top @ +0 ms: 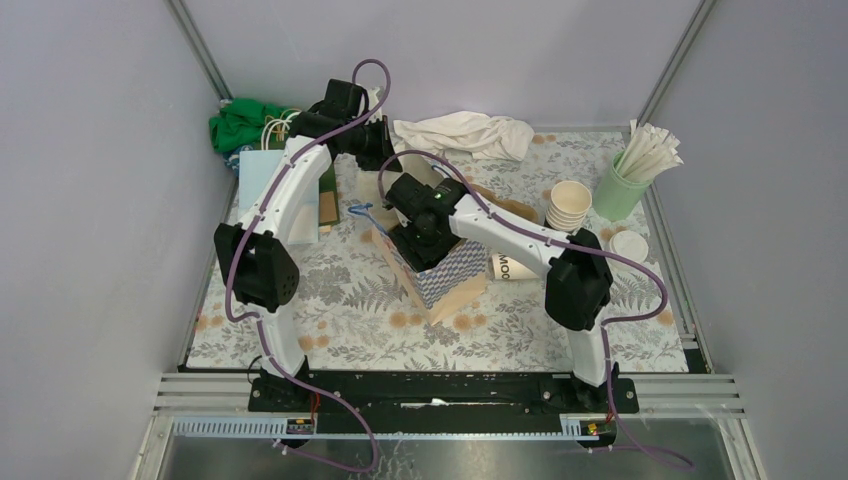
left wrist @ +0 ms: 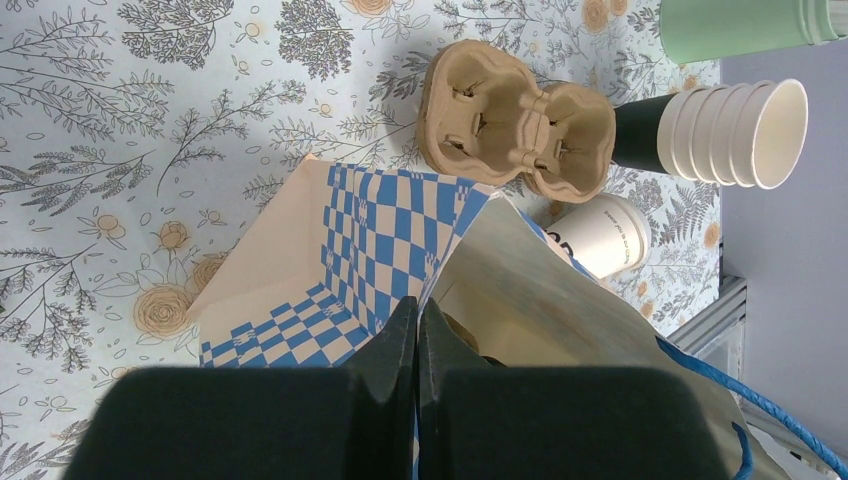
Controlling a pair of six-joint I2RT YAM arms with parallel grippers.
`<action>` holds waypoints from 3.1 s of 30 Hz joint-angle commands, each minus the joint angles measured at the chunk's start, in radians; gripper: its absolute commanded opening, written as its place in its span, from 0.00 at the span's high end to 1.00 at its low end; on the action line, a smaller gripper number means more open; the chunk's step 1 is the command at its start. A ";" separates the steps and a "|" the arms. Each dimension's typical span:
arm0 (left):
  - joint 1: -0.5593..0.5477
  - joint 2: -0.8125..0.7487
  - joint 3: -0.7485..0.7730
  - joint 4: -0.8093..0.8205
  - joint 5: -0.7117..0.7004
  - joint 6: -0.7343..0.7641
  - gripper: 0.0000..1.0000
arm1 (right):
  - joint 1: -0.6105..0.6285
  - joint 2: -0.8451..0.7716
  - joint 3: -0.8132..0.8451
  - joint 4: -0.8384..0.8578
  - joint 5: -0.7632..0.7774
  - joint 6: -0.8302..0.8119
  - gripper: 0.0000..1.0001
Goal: Pack the takeout coffee
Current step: Place the coffee cup on the cup tray, then place the takeout bag at the center of the board.
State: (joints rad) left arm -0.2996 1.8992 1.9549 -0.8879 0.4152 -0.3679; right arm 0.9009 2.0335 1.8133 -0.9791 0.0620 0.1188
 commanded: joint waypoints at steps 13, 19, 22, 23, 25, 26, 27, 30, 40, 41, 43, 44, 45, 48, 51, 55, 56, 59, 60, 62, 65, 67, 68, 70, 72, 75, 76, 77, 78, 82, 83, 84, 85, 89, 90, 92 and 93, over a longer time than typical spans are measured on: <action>0.008 -0.043 0.004 0.031 -0.029 0.004 1.00 | -0.022 0.025 -0.130 0.006 0.065 0.024 0.71; 0.008 -0.043 0.004 0.031 -0.024 0.006 1.00 | -0.022 -0.004 -0.106 -0.009 0.076 0.019 0.49; 0.009 -0.045 0.004 0.030 -0.024 0.007 1.00 | -0.023 -0.013 -0.091 -0.016 0.078 0.018 0.31; 0.008 -0.045 0.004 0.030 -0.024 0.007 1.00 | -0.022 -0.017 -0.086 -0.019 0.078 0.018 0.25; 0.010 -0.045 0.007 0.023 -0.024 0.009 1.00 | -0.022 -0.023 -0.076 -0.023 0.076 0.018 0.13; 0.009 -0.044 0.009 0.019 -0.022 0.011 1.00 | -0.022 -0.027 -0.073 -0.024 0.075 0.018 0.08; 0.009 -0.042 0.011 0.015 -0.021 0.013 1.00 | -0.023 -0.033 -0.069 -0.024 0.074 0.018 0.04; 0.009 -0.042 0.013 0.011 -0.021 0.014 1.00 | -0.022 -0.044 -0.056 -0.032 0.074 0.018 0.00; 0.008 -0.046 0.025 -0.014 -0.027 0.023 1.00 | -0.024 -0.088 0.020 -0.077 0.056 0.020 0.00; 0.008 -0.046 0.026 -0.014 -0.027 0.024 1.00 | -0.023 -0.091 0.027 -0.084 0.059 0.019 0.00; 0.009 -0.046 0.025 -0.014 -0.027 0.023 1.00 | -0.023 -0.097 0.036 -0.092 0.059 0.017 0.00; 0.008 -0.047 0.025 -0.014 -0.027 0.023 1.00 | -0.023 -0.099 0.040 -0.096 0.057 0.016 0.00; 0.008 -0.048 0.025 -0.014 -0.028 0.023 1.00 | -0.023 -0.102 0.043 -0.101 0.054 0.017 0.00; 0.008 -0.049 0.024 -0.014 -0.031 0.023 1.00 | -0.023 -0.110 0.062 -0.116 0.042 0.013 0.00; 0.008 -0.049 0.025 -0.014 -0.030 0.023 1.00 | -0.023 -0.123 0.090 -0.136 0.039 0.012 0.00; 0.008 -0.048 0.034 -0.020 -0.032 0.024 1.00 | -0.025 -0.148 0.123 -0.152 0.040 0.009 0.00; 0.009 -0.045 0.037 -0.023 -0.032 0.024 1.00 | -0.025 -0.151 0.133 -0.158 0.041 0.009 0.00; 0.009 -0.045 0.039 -0.027 -0.034 0.026 1.00 | -0.024 -0.159 0.164 -0.176 0.046 0.007 0.00; 0.009 -0.046 0.038 -0.026 -0.034 0.026 1.00 | -0.024 -0.160 0.174 -0.181 0.049 0.007 0.00; 0.008 -0.047 0.034 -0.026 -0.036 0.027 1.00 | -0.023 -0.162 0.192 -0.191 0.054 0.006 0.00; 0.008 -0.050 0.033 -0.029 -0.038 0.030 1.00 | -0.024 -0.172 0.223 -0.205 0.061 0.004 0.00; 0.009 -0.053 0.032 -0.033 -0.042 0.030 1.00 | -0.023 -0.178 0.244 -0.213 0.070 0.004 0.00; 0.009 -0.054 0.029 -0.033 -0.044 0.031 1.00 | -0.024 -0.182 0.253 -0.214 0.074 0.004 0.00; 0.009 -0.057 0.029 -0.034 -0.048 0.032 1.00 | -0.024 -0.191 0.278 -0.216 0.077 0.001 0.00; 0.009 -0.058 0.030 -0.039 -0.053 0.033 1.00 | -0.023 -0.203 0.309 -0.218 0.079 -0.001 0.00; 0.009 -0.062 0.029 -0.044 -0.059 0.035 1.00 | -0.024 -0.220 0.365 -0.222 0.073 -0.010 0.00; 0.009 -0.063 0.030 -0.046 -0.059 0.035 1.00 | -0.023 -0.222 0.385 -0.227 0.072 -0.012 0.00; 0.008 -0.063 0.028 -0.047 -0.061 0.035 1.00 | -0.023 -0.222 0.408 -0.234 0.070 -0.014 0.00; 0.009 -0.066 0.028 -0.049 -0.064 0.035 1.00 | -0.022 -0.225 0.435 -0.239 0.067 -0.015 0.00; 0.014 -0.081 0.013 -0.049 -0.081 0.029 1.00 | -0.023 -0.265 0.454 -0.220 0.075 -0.011 0.00; 0.018 -0.086 0.007 -0.049 -0.083 0.024 1.00 | -0.023 -0.283 0.445 -0.206 0.084 -0.007 0.00; 0.023 -0.093 -0.001 -0.049 -0.087 0.021 1.00 | -0.023 -0.303 0.431 -0.190 0.102 -0.001 0.00; 0.029 -0.099 -0.011 -0.049 -0.091 0.017 1.00 | -0.025 -0.329 0.407 -0.169 0.119 0.005 0.00; 0.065 -0.136 -0.051 -0.049 -0.106 0.005 1.00 | -0.025 -0.436 0.298 -0.095 0.213 0.038 0.00; 0.073 -0.147 -0.063 -0.048 -0.112 0.004 1.00 | -0.027 -0.461 0.268 -0.082 0.238 0.049 0.00; 0.096 -0.172 -0.082 -0.048 -0.125 -0.002 1.00 | -0.044 -0.501 0.217 -0.073 0.271 0.074 0.00; 0.108 -0.187 -0.093 -0.047 -0.130 -0.006 1.00 | -0.066 -0.516 0.193 -0.076 0.276 0.090 0.00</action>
State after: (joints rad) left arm -0.2363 1.8034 1.8912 -0.9463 0.3275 -0.3527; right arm 0.8783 1.5860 2.0743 -1.0969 0.2390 0.1524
